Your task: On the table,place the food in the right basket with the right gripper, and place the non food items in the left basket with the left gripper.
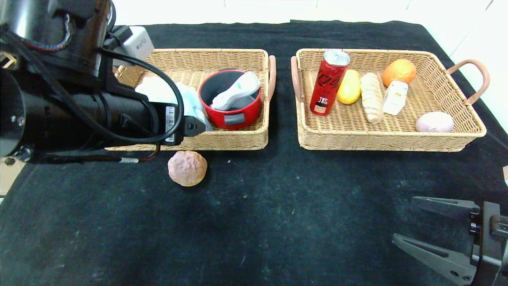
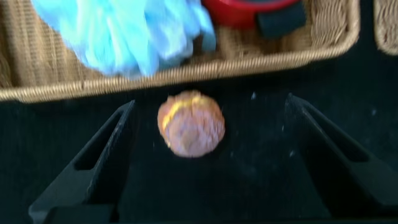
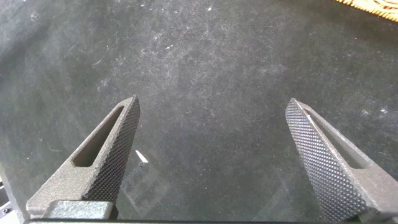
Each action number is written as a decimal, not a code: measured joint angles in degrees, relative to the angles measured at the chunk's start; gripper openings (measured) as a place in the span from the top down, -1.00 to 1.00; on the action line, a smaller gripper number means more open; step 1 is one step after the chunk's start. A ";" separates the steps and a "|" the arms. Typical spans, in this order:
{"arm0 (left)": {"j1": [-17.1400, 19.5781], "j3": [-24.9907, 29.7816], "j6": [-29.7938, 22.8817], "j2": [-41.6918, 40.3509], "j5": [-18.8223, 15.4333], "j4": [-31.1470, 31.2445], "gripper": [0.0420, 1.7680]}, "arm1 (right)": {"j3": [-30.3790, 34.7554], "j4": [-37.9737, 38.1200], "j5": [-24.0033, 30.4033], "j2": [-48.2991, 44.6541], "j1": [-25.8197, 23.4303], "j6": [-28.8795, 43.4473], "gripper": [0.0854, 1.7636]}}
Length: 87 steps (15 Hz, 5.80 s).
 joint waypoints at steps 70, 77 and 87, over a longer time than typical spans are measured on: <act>-27.93 6.08 5.68 23.76 3.28 -31.90 0.13 | -6.27 3.74 0.34 -8.75 -8.87 -0.34 -0.94; -28.09 3.23 5.24 27.98 3.49 -31.96 0.11 | -6.60 3.77 0.34 -9.06 -9.34 -0.30 -0.94; -28.09 3.00 5.01 28.95 3.72 -31.99 -0.65 | -6.56 3.83 0.41 -8.70 -9.29 -0.06 -0.94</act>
